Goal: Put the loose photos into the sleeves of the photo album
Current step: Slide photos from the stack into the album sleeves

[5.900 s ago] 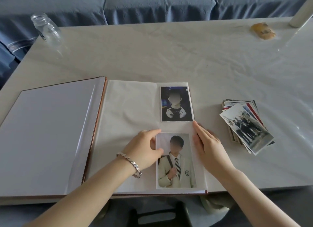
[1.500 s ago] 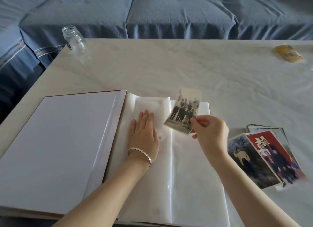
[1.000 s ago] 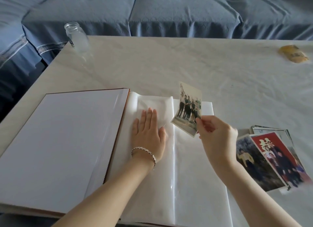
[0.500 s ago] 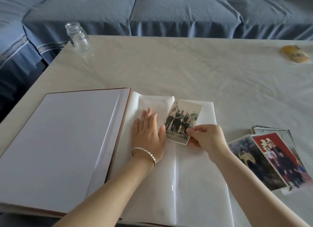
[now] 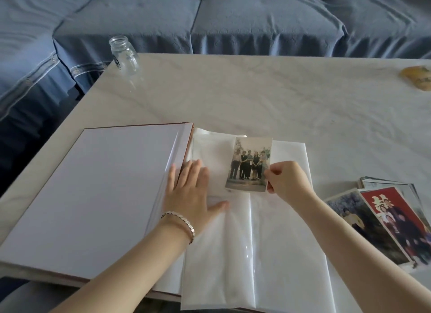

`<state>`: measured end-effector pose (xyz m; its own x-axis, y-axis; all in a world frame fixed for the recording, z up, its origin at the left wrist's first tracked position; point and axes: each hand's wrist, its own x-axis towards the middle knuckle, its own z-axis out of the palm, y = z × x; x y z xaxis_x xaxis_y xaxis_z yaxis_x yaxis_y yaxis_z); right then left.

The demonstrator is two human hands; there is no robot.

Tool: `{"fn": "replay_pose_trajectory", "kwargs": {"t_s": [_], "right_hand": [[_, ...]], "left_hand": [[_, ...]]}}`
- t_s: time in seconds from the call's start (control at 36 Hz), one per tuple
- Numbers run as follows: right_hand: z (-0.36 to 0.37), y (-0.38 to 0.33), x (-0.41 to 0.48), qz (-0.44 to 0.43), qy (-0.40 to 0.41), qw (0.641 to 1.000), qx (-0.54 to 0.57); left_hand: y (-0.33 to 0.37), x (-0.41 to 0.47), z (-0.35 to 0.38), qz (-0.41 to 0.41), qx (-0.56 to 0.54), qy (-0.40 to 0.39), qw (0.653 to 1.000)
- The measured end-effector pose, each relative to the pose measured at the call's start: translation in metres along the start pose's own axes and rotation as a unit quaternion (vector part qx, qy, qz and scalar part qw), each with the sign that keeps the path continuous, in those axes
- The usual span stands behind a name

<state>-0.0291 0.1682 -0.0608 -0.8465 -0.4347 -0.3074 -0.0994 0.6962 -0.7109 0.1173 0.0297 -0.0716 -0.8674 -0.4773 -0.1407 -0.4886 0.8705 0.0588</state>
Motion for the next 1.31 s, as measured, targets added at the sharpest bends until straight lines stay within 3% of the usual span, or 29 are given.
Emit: {"fn": "replay_pose_trajectory", "kwargs": {"t_s": [0.17, 0.22, 0.44, 0.64, 0.75, 0.97, 1.31], "right_hand": [[-0.008, 0.006, 0.007, 0.03, -0.031, 0.999, -0.023], [-0.011, 0.004, 0.008, 0.031, -0.041, 0.998, -0.029], [-0.001, -0.014, 0.014, -0.021, -0.078, 0.997, 0.007], [0.021, -0.02, 0.011, -0.036, -0.027, 0.993, 0.106], [0.025, -0.021, 0.004, -0.037, -0.006, 0.991, 0.128], [0.018, -0.026, -0.003, 0.038, -0.076, 0.971, 0.223], [0.028, -0.026, 0.001, 0.078, -0.044, 0.982, 0.167]], "left_hand": [[0.006, 0.0, -0.006, 0.008, -0.002, -0.012, 1.0], [0.004, 0.001, 0.001, 0.007, 0.022, 0.019, 1.0], [0.001, -0.001, 0.004, 0.009, 0.013, 0.021, 1.0], [-0.002, -0.001, -0.004, -0.004, -0.066, 0.01, 0.998], [-0.001, -0.002, -0.005, -0.002, -0.049, 0.012, 0.999], [-0.002, -0.002, -0.004, -0.001, -0.053, 0.01, 0.999], [-0.002, 0.0, 0.0, 0.005, -0.029, 0.016, 0.999]]}}
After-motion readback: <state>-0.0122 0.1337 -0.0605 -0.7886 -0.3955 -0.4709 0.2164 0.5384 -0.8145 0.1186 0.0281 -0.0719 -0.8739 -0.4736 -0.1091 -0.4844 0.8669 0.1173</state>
